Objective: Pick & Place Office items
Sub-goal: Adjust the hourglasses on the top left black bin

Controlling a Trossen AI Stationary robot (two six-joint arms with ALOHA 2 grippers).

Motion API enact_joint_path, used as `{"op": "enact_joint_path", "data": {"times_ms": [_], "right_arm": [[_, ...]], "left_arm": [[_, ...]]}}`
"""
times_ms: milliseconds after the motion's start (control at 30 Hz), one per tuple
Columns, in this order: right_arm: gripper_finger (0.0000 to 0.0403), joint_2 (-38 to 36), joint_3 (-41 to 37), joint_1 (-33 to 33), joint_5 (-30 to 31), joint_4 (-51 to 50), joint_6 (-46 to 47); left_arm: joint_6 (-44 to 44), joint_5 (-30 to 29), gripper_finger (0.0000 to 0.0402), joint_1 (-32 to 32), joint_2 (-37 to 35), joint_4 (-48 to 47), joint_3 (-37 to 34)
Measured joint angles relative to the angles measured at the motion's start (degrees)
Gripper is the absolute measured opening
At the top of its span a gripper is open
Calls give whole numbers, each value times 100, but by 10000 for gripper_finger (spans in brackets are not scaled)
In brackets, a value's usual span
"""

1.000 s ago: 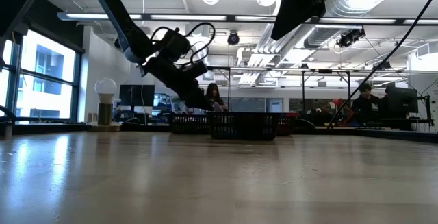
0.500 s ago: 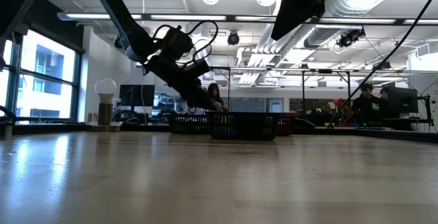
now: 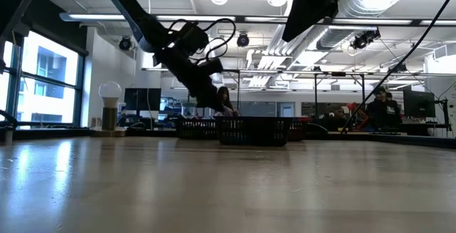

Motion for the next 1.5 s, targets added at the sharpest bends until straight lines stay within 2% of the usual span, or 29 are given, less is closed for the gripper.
{"op": "enact_joint_path", "data": {"times_ms": [200, 467, 800, 933, 1267, 1500], "right_arm": [[2, 0, 0, 19, -21, 9, 26], [2, 0, 0, 44, -25, 15, 30], [2, 0, 0, 44, -25, 13, 26], [2, 0, 0, 44, -27, 13, 26], [2, 0, 0, 42, -38, 20, 21], [2, 0, 0, 42, -70, 44, 21]], "left_arm": [[-9, 10, 218, 17, 0, -427, 339], [-201, 261, 258, 149, 0, -485, 346], [-253, 622, 260, 146, 0, -490, 346], [-458, 468, 260, 147, 60, -545, 352], [-127, 151, 260, 132, 370, -219, 354], [-80, 144, 260, 158, 505, -57, 401]]}}
